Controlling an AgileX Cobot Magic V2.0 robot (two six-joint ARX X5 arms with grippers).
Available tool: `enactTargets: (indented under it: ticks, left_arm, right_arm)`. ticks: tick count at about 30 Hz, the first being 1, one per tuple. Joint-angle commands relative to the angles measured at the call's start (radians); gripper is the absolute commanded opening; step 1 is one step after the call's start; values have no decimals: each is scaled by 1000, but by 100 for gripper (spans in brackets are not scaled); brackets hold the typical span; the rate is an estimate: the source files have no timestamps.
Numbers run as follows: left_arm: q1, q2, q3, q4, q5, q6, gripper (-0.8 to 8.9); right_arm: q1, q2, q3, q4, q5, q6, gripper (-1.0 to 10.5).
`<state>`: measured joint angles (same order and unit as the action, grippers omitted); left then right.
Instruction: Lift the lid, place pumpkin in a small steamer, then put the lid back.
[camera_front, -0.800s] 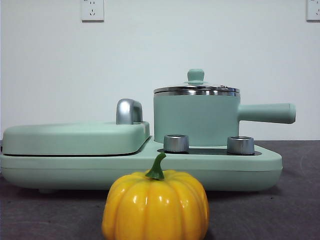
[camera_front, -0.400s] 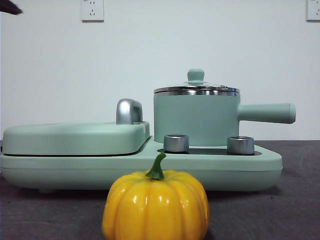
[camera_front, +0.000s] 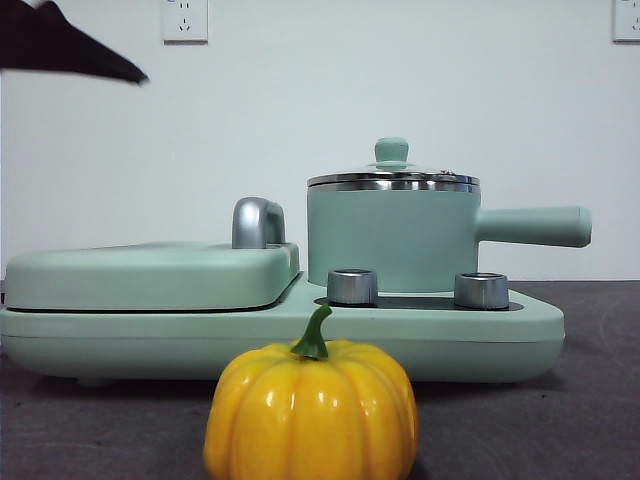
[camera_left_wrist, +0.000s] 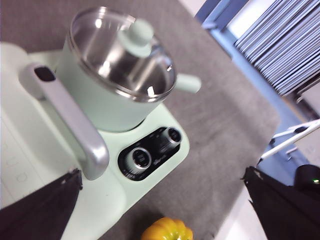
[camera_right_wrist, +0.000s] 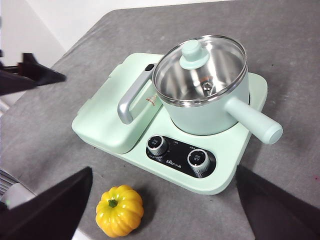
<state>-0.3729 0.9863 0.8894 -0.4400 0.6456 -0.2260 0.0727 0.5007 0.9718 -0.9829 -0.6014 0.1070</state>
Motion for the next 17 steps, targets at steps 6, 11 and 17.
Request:
enactTargets:
  ticks: [6, 11, 17]
  left_arm:
    - [-140, 211, 173, 10, -139, 80, 531]
    - [-222, 363, 315, -12, -218, 138, 530]
    - [-307, 540, 505, -37, -376, 245, 526]
  right_arm:
    - [4, 3, 18, 11, -2, -10, 457]
    - [4, 3, 18, 11, -1, -10, 457]
    - [4, 3, 18, 10, -2, -10, 457]
